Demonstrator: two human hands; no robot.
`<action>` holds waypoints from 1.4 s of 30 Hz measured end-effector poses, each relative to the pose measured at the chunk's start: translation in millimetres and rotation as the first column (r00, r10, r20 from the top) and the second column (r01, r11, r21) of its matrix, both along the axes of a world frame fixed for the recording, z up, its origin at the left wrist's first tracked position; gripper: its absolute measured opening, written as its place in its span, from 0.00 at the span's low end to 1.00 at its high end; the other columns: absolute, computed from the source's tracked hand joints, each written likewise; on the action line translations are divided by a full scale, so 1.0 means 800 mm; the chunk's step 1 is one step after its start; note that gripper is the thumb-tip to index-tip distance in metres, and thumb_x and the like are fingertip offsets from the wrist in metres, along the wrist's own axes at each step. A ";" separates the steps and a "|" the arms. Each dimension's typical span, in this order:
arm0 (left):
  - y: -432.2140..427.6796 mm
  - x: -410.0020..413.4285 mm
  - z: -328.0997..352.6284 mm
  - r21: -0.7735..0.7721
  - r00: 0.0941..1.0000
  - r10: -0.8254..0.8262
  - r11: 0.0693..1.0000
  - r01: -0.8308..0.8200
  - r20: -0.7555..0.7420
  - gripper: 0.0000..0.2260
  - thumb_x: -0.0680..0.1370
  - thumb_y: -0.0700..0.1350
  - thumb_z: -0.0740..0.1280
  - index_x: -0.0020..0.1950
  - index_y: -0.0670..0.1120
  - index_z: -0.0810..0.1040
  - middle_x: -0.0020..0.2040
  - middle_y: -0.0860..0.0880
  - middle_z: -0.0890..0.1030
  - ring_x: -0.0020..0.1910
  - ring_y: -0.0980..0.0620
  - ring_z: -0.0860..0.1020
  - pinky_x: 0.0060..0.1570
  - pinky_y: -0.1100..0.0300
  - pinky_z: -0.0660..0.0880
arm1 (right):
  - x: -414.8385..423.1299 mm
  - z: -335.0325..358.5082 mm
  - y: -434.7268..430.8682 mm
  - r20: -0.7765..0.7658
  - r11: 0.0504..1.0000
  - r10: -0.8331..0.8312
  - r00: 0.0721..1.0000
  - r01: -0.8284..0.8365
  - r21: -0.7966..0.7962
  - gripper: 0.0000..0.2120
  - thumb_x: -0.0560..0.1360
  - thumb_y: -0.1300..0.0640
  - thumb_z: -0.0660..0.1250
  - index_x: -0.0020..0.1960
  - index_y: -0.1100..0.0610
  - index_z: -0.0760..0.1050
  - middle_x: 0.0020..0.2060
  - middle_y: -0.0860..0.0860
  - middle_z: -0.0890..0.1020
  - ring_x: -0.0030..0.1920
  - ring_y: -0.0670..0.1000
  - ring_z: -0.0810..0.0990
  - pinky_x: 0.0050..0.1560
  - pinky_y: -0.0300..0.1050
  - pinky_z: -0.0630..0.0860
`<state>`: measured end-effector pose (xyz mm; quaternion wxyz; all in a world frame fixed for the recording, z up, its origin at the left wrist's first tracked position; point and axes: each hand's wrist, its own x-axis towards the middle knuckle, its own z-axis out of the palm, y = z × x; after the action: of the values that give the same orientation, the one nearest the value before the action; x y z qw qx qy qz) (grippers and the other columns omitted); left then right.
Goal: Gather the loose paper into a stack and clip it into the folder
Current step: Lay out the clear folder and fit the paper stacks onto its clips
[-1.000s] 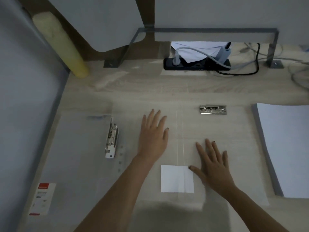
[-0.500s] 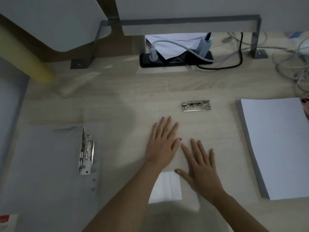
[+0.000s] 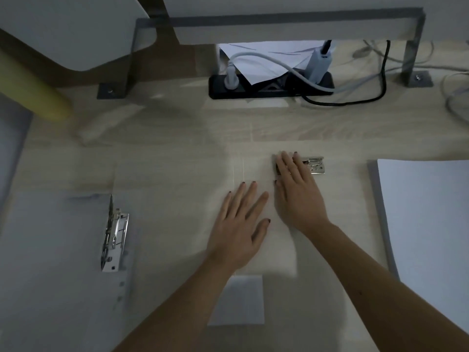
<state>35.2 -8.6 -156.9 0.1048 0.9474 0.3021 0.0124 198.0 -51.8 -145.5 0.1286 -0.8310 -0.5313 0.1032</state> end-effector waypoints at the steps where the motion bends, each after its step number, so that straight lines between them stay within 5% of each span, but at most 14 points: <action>1: -0.001 0.000 -0.001 -0.005 1.000 0.002 1.000 -0.002 -0.002 0.24 0.81 0.57 0.46 0.76 0.51 0.57 0.77 0.48 0.58 0.76 0.50 0.53 0.73 0.49 0.53 | 0.002 -0.006 0.001 0.020 1.000 0.006 1.000 -0.006 0.015 0.25 0.79 0.53 0.47 0.75 0.60 0.55 0.74 0.56 0.62 0.76 0.57 0.54 0.75 0.47 0.48; 6: -0.001 0.000 -0.001 0.014 1.000 0.015 1.000 -0.015 0.004 0.24 0.80 0.56 0.50 0.75 0.52 0.58 0.76 0.48 0.59 0.76 0.49 0.55 0.73 0.50 0.54 | 0.009 -0.010 0.002 0.119 0.998 0.063 0.991 -0.065 0.017 0.25 0.75 0.61 0.53 0.72 0.63 0.62 0.71 0.58 0.68 0.73 0.61 0.62 0.71 0.55 0.62; 11: -0.001 0.001 0.000 -0.010 1.000 0.011 1.000 -0.011 0.004 0.24 0.80 0.56 0.51 0.75 0.52 0.58 0.77 0.49 0.58 0.76 0.50 0.53 0.73 0.49 0.54 | 0.022 -0.008 -0.002 0.114 0.987 0.141 0.983 -0.148 0.054 0.25 0.74 0.64 0.55 0.71 0.62 0.64 0.70 0.57 0.69 0.72 0.59 0.63 0.71 0.50 0.56; 13: -0.001 0.001 0.000 -0.018 1.000 0.013 1.000 -0.013 0.008 0.24 0.80 0.56 0.51 0.75 0.52 0.58 0.77 0.49 0.58 0.76 0.50 0.54 0.73 0.50 0.54 | 0.025 0.005 0.001 -0.004 0.984 0.079 0.997 -0.077 0.159 0.20 0.77 0.64 0.57 0.69 0.61 0.68 0.67 0.56 0.73 0.70 0.57 0.67 0.69 0.46 0.62; 17: 0.000 0.000 -0.002 -0.039 1.000 0.013 0.999 -0.012 0.025 0.23 0.80 0.56 0.51 0.75 0.52 0.59 0.77 0.50 0.57 0.77 0.50 0.52 0.74 0.50 0.53 | 0.038 0.040 0.010 -0.350 0.916 -0.189 0.918 0.293 0.274 0.07 0.79 0.58 0.60 0.56 0.57 0.71 0.48 0.51 0.80 0.47 0.50 0.76 0.44 0.45 0.69; 20: 0.001 0.000 -0.002 -0.037 0.999 0.011 0.999 -0.009 0.041 0.23 0.80 0.56 0.52 0.74 0.52 0.61 0.76 0.49 0.59 0.76 0.50 0.54 0.73 0.49 0.55 | 0.056 0.039 0.005 -0.525 0.763 -0.380 0.762 0.579 0.288 0.04 0.78 0.60 0.60 0.53 0.58 0.70 0.47 0.52 0.80 0.46 0.48 0.75 0.44 0.44 0.70; 23: 0.001 -0.001 -0.001 -0.022 0.999 0.002 1.000 -0.001 0.036 0.23 0.80 0.56 0.51 0.75 0.51 0.60 0.76 0.49 0.59 0.76 0.49 0.54 0.73 0.49 0.54 | 0.073 0.034 -0.017 -0.514 0.644 -0.513 0.687 0.704 0.299 0.11 0.76 0.62 0.61 0.58 0.61 0.69 0.55 0.56 0.77 0.55 0.50 0.74 0.57 0.43 0.71; 25: 0.002 -0.002 -0.002 -0.012 0.999 0.001 1.000 -0.001 0.034 0.23 0.80 0.56 0.50 0.75 0.52 0.59 0.76 0.49 0.59 0.76 0.50 0.54 0.73 0.50 0.54 | 0.079 0.037 -0.035 -0.493 0.636 -0.526 0.693 0.706 0.312 0.13 0.76 0.62 0.61 0.60 0.61 0.69 0.58 0.57 0.75 0.59 0.53 0.73 0.62 0.46 0.70; 33: 0.002 -0.001 -0.009 0.007 0.999 -0.008 1.000 0.008 0.046 0.23 0.79 0.54 0.53 0.73 0.50 0.64 0.75 0.47 0.63 0.75 0.47 0.59 0.72 0.48 0.56 | 0.083 0.060 -0.155 -0.445 0.659 -0.590 0.674 0.720 0.217 0.11 0.77 0.65 0.59 0.59 0.61 0.73 0.59 0.57 0.74 0.55 0.48 0.72 0.54 0.38 0.65; 37: -0.003 0.007 -0.003 0.071 0.998 0.008 0.997 -0.013 0.067 0.23 0.78 0.51 0.53 0.71 0.45 0.66 0.72 0.42 0.67 0.73 0.45 0.60 0.70 0.48 0.56 | 0.097 0.065 -0.215 -0.406 0.696 -0.614 0.677 0.707 0.126 0.11 0.78 0.65 0.59 0.59 0.61 0.74 0.60 0.58 0.76 0.60 0.57 0.74 0.58 0.43 0.67; 40: -0.049 0.036 0.031 -0.092 0.927 0.224 0.974 -0.205 0.300 0.23 0.76 0.47 0.55 0.67 0.37 0.69 0.70 0.38 0.69 0.70 0.48 0.60 0.70 0.55 0.55 | 0.106 0.064 -0.239 -0.385 0.753 -0.577 0.720 0.652 0.090 0.12 0.77 0.67 0.60 0.59 0.63 0.74 0.58 0.60 0.77 0.58 0.59 0.75 0.57 0.43 0.67; 42: -0.104 0.074 0.063 -0.442 0.797 0.438 0.863 -0.243 0.415 0.23 0.74 0.48 0.55 0.65 0.38 0.72 0.66 0.42 0.72 0.67 0.54 0.64 0.69 0.65 0.56 | 0.107 0.061 -0.247 -0.345 0.805 -0.533 0.773 0.588 0.075 0.12 0.76 0.69 0.60 0.58 0.65 0.75 0.56 0.61 0.78 0.56 0.60 0.77 0.55 0.45 0.68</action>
<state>94.7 -92.1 -106.8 0.3506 0.8024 0.4294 0.2209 283.7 -249.5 -97.0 0.3081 -0.9102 -0.2388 0.1399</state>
